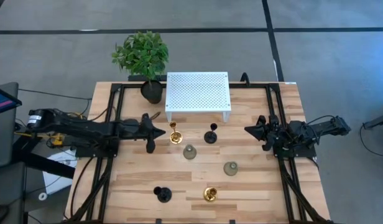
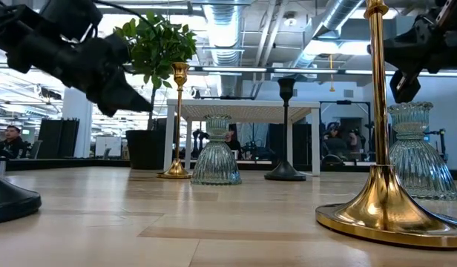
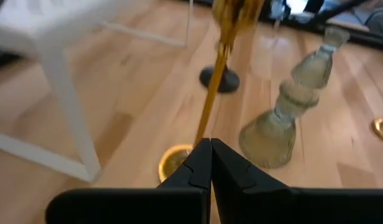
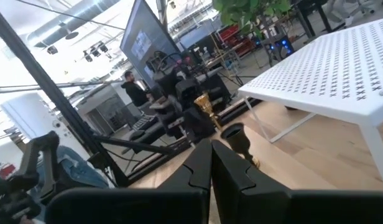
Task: Pick & Place candle stick holders
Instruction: Put the top gold candle holder on the shelf
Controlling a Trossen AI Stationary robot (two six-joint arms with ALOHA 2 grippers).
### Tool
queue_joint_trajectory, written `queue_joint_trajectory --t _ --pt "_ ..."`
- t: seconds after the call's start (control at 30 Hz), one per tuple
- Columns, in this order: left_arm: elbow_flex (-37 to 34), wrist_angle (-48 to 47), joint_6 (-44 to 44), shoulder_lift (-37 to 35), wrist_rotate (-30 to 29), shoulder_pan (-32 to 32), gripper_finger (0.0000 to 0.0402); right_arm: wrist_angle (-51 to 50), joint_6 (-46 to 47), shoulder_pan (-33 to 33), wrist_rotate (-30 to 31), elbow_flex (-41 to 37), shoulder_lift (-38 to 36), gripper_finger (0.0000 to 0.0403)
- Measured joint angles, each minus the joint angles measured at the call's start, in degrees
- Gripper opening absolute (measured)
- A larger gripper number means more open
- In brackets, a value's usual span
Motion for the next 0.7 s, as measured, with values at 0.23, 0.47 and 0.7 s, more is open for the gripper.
queue_joint_trajectory --t 0.23,0.47,0.7 --pt "0.02 8.55 -1.52 7.95 -3.57 -3.29 0.0004 0.0 -0.01 0.02 0.02 0.01 0.0 0.0" --pt "0.04 13.02 -2.92 13.59 -18.99 -10.22 0.0004 0.04 0.0 0.01 0.03 0.07 0.0 0.0" --pt "0.5 14.97 -8.82 15.14 -31.47 -20.92 0.0003 0.04 -0.02 0.02 0.02 0.09 0.0 0.0"
